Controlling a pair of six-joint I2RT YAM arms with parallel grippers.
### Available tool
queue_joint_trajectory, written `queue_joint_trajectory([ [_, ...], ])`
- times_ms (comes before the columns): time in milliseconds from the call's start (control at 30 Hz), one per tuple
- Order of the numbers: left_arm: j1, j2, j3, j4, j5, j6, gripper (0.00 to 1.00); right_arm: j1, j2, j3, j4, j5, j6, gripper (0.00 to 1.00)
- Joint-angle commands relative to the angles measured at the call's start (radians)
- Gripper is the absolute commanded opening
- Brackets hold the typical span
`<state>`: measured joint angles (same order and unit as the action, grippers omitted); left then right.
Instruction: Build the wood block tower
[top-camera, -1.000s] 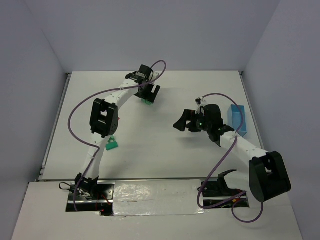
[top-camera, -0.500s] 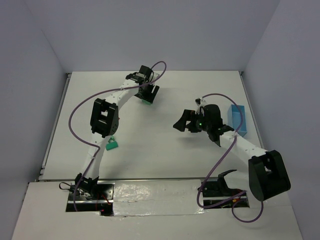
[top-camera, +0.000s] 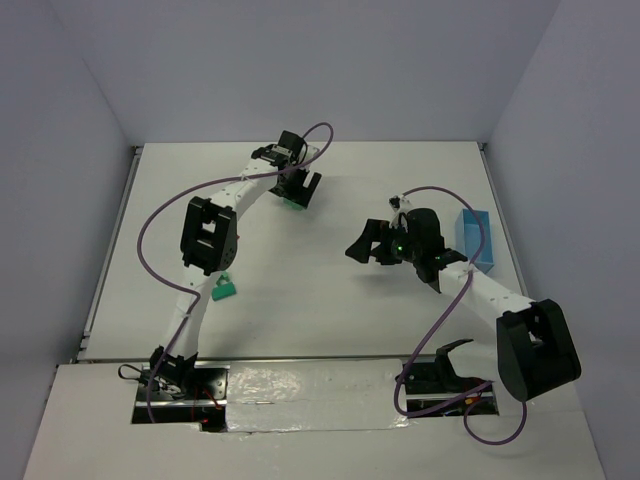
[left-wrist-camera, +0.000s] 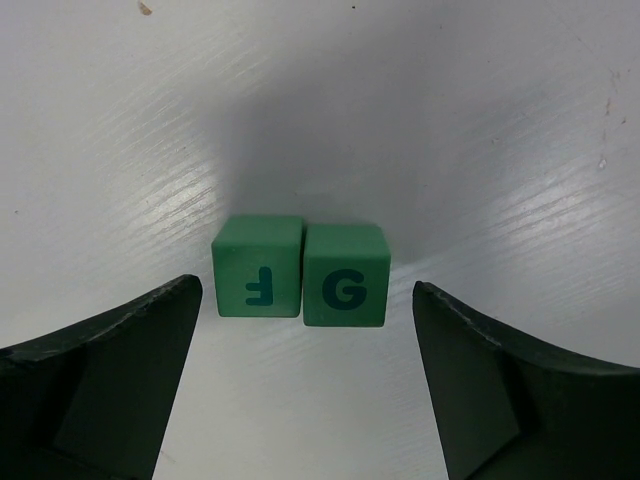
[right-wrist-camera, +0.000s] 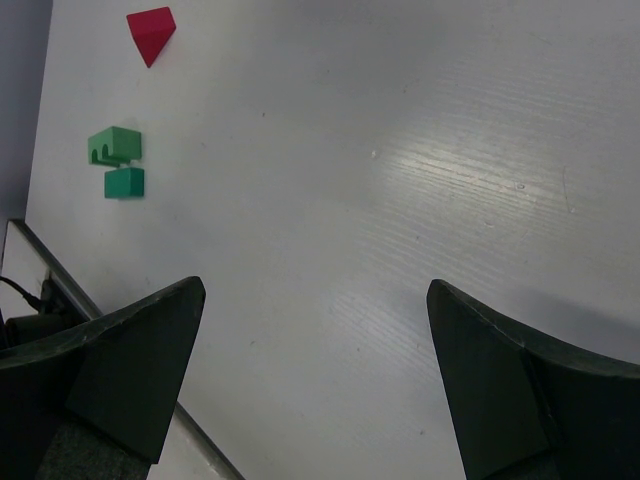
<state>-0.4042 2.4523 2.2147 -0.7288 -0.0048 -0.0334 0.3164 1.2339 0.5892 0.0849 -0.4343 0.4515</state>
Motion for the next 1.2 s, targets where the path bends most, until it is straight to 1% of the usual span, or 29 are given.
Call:
queue_joint_trajectory([
  [0, -0.001, -0.019, 0.043, 0.011, 0.009, -0.005, 0.99, 0.012, 0.004, 0.044, 0.021, -0.009, -0.014, 1.0],
  [33, -0.001, -0.024, 0.037, 0.015, -0.019, -0.013, 0.99, 0.01, 0.004, 0.044, 0.021, -0.009, -0.014, 1.0],
  [200, -0.001, -0.097, -0.013, 0.04, -0.061, -0.04, 1.0, 0.01, 0.003, 0.043, 0.021, -0.011, -0.014, 1.0],
  [433, -0.001, -0.252, -0.167, 0.127, -0.104, -0.131, 1.0, 0.013, 0.006, 0.044, 0.021, -0.011, -0.017, 1.0],
  [533, -0.002, -0.306, -0.228, 0.149, -0.087, -0.16, 1.0, 0.015, 0.004, 0.044, 0.019, -0.007, -0.019, 1.0],
  [633, -0.015, -0.398, -0.323, 0.169, -0.125, -0.212, 1.0, 0.015, -0.005, 0.044, 0.016, 0.003, -0.022, 1.0],
  [667, -0.021, -0.426, -0.358, 0.173, -0.183, -0.238, 0.99, 0.015, -0.007, 0.044, 0.009, 0.009, -0.027, 1.0],
  [700, -0.021, -0.461, -0.439, 0.178, -0.217, -0.306, 1.0, 0.015, -0.01, 0.046, 0.004, 0.019, -0.03, 1.0],
  [733, -0.021, -0.546, -0.487, 0.181, -0.25, -0.348, 0.99, 0.015, -0.019, 0.046, 0.0, 0.041, -0.031, 1.0],
  [767, -0.021, -0.594, -0.597, 0.18, -0.346, -0.403, 0.99, 0.018, -0.025, 0.046, -0.013, 0.058, -0.034, 1.0],
  [800, -0.021, -0.651, -0.662, 0.171, -0.388, -0.51, 1.0, 0.019, -0.031, 0.046, -0.019, 0.077, -0.036, 1.0],
  [833, -0.022, -0.756, -0.714, 0.155, -0.415, -0.558, 0.99, 0.027, -0.045, 0.047, -0.033, 0.121, -0.037, 1.0],
  [867, -0.021, -0.806, -0.81, 0.12, -0.493, -0.685, 1.0, 0.029, -0.05, 0.05, -0.04, 0.149, -0.037, 1.0],
  [900, -0.024, -0.91, -0.866, 0.077, -0.517, -0.727, 0.99, 0.035, -0.056, 0.054, -0.05, 0.175, -0.036, 1.0],
  [933, -0.028, -0.962, -0.919, 0.066, -0.527, -0.764, 1.0, 0.044, -0.057, 0.055, -0.065, 0.222, -0.034, 1.0],
  [967, -0.03, -1.008, -1.019, 0.043, -0.559, -0.861, 1.0, 0.052, -0.059, 0.06, -0.069, 0.242, -0.033, 1.0],
  [1000, -0.031, -1.098, -1.068, 0.022, -0.569, -0.894, 0.99, 0.059, -0.063, 0.064, -0.077, 0.27, -0.034, 1.0],
  [1033, -0.039, -1.143, -1.158, -0.001, -0.575, -0.92, 1.0, 0.07, -0.068, 0.069, -0.108, 0.363, -0.036, 1.0],
  [1100, -0.041, -1.247, -1.24, -0.015, -0.587, -0.982, 0.99, 0.157, -0.092, 0.107, -0.158, 0.532, -0.057, 1.0],
  [1133, -0.039, -1.275, -1.276, -0.014, -0.599, -0.994, 1.0, 0.18, -0.1, 0.121, -0.206, 0.592, -0.057, 1.0],
  [1167, -0.032, -1.291, -1.334, -0.005, -0.603, -0.981, 0.99, 0.191, -0.109, 0.139, -0.218, 0.607, -0.047, 1.0],
])
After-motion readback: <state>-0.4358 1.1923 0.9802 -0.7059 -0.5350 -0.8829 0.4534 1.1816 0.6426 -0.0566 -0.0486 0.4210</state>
